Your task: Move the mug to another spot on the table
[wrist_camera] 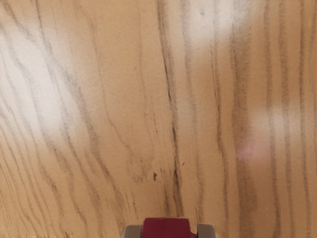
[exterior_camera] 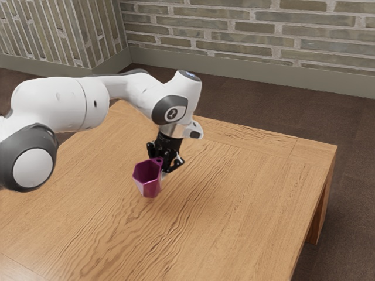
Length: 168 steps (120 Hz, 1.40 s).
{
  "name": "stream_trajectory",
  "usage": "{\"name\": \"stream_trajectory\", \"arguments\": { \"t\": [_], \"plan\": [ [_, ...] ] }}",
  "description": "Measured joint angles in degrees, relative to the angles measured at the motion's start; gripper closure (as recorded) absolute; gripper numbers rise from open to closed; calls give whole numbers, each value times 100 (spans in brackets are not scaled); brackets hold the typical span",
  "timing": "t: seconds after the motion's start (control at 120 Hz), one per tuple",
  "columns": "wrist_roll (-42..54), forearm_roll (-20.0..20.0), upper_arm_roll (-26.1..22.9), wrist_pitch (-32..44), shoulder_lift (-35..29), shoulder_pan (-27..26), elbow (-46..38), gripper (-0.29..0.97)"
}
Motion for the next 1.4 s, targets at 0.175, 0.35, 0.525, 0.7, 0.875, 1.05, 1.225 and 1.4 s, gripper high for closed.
{"name": "stream_trajectory", "arguments": {
  "t": [0.175,0.35,0.525,0.7,0.875,1.05,1.225,1.4],
  "plan": [
    [-35,-234,-117,-694,291,371,452,73],
    [153,-589,-139,-1013,458,665,857,73],
    [352,-882,-110,-1142,753,839,1261,74],
    [502,-943,-100,-1184,1104,961,1457,75],
    [615,-956,-82,-1184,1270,972,1482,75],
    [699,-974,-79,-1177,1301,972,1483,72],
    [761,-1027,-102,-1144,1322,971,1483,60],
    [807,-1067,-106,-1088,1373,976,1484,51]
  ]
}}
